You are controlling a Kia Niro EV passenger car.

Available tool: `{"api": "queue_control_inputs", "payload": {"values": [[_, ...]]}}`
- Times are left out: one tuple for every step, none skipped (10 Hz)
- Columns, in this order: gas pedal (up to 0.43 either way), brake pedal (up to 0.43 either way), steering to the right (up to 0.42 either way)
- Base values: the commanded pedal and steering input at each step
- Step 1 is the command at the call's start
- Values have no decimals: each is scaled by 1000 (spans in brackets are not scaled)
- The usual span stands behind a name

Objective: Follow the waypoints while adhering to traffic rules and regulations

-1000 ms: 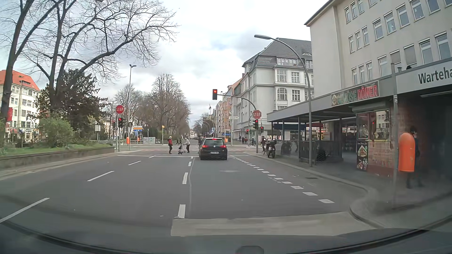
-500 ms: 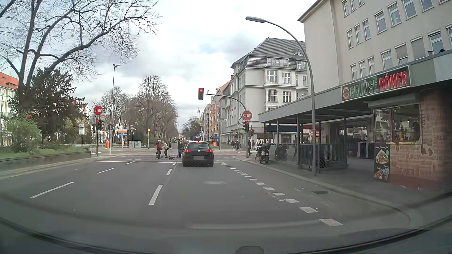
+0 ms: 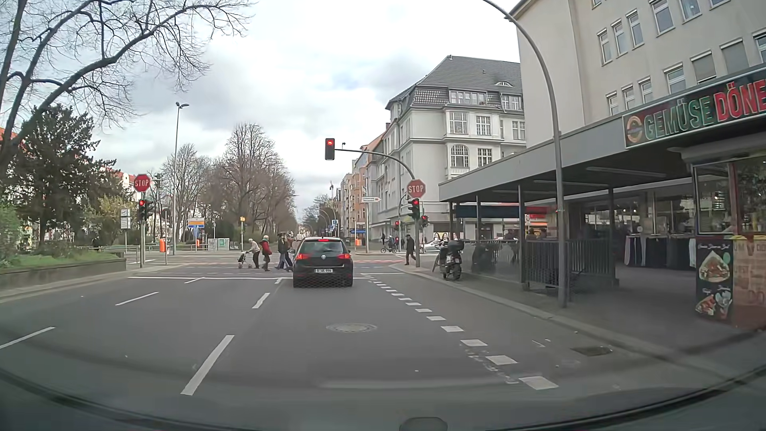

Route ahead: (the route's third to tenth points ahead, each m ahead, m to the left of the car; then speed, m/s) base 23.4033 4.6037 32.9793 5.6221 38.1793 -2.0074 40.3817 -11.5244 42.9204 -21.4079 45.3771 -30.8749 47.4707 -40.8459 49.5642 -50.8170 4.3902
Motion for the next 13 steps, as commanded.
{"api": "queue_control_inputs", "payload": {"values": [[0, 177, -29], [0, 183, -39], [0, 189, -45], [0, 189, -54], [0, 189, -59], [0, 189, -64], [0, 189, -69], [0, 189, -72], [0, 195, -75], [0, 201, -75], [0, 201, -75], [0, 207, -75], [0, 207, -75]]}}
